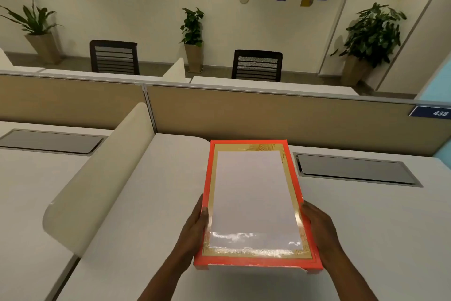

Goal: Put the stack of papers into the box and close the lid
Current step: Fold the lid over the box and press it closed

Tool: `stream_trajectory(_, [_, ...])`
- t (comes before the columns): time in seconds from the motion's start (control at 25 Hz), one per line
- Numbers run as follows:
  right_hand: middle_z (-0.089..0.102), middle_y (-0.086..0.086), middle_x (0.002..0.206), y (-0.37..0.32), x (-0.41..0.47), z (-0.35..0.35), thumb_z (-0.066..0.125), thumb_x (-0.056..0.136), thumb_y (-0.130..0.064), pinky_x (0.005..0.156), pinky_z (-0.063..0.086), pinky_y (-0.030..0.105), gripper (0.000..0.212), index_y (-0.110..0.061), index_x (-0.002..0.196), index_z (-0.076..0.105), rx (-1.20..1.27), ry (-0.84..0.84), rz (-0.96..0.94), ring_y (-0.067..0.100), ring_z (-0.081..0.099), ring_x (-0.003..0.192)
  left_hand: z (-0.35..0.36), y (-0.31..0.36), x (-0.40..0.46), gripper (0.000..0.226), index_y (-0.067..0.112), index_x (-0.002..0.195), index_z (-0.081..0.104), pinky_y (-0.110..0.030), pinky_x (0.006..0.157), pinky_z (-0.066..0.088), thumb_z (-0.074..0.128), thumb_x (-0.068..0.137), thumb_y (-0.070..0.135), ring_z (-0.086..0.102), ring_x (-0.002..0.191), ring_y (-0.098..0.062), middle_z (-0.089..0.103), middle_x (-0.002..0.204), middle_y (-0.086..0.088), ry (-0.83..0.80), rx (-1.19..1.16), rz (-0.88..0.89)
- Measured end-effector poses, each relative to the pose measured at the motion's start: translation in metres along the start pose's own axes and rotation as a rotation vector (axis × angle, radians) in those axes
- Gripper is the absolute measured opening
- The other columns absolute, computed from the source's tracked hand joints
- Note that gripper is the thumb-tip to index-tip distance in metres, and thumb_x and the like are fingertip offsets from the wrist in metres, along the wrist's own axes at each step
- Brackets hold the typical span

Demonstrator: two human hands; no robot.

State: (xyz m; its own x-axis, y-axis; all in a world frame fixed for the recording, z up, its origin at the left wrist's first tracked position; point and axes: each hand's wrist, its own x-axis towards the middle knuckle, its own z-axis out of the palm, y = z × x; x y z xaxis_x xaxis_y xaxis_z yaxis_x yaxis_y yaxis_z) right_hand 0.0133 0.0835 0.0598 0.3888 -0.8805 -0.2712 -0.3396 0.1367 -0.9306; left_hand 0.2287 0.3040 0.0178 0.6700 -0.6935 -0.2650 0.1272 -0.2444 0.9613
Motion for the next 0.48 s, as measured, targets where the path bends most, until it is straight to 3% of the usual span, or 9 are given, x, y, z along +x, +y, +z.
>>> stream_trajectory(0.12, [0.069, -0.004, 0.111, 0.035, 0.006, 0.006, 0.058, 0.096, -0.033, 0.068, 0.052, 0.027, 0.024, -0.031, 0.119, 0.064, -0.148, 0.015, -0.045, 0.013, 0.065, 0.092, 0.005, -0.018, 0.004, 0.049, 0.061, 0.143, 0.031, -0.041, 0.111, 0.044, 0.036, 0.094, 0.061, 0.049, 0.136, -0.016, 0.042, 0.151, 0.021, 0.023, 0.032, -0.035])
stream_trajectory(0.2, [0.069, -0.002, 0.114, 0.053, 0.005, 0.011, 0.058, 0.095, -0.035, 0.073, 0.056, 0.031, 0.027, -0.03, 0.122, 0.06, -0.232, 0.058, -0.059, 0.015, 0.066, 0.093, 0.008, -0.028, 0.006, 0.034, 0.067, 0.129, 0.038, -0.038, 0.109, 0.045, 0.039, 0.098, 0.054, 0.05, 0.133, -0.014, 0.045, 0.146, 0.024, 0.042, -0.008, -0.065])
stream_trajectory(0.32, [0.069, 0.003, 0.12, 0.067, 0.006, 0.017, 0.06, 0.095, -0.034, 0.089, 0.056, 0.045, 0.035, -0.023, 0.129, 0.058, -0.309, 0.111, -0.103, 0.026, 0.067, 0.102, 0.011, -0.042, 0.013, 0.043, 0.055, 0.145, 0.035, -0.047, 0.119, 0.037, 0.039, 0.103, 0.047, 0.043, 0.142, -0.018, 0.04, 0.156, 0.016, 0.031, -0.034, -0.079])
stream_trajectory(0.48, [0.069, 0.005, 0.121, 0.063, 0.019, 0.017, 0.06, 0.095, -0.031, 0.092, 0.055, 0.05, 0.037, -0.02, 0.13, 0.059, -0.315, 0.131, -0.136, 0.026, 0.065, 0.102, 0.014, -0.044, 0.026, 0.052, 0.046, 0.155, 0.024, -0.044, 0.121, 0.031, 0.036, 0.104, 0.047, 0.036, 0.147, -0.018, 0.034, 0.16, 0.016, 0.013, -0.007, -0.108])
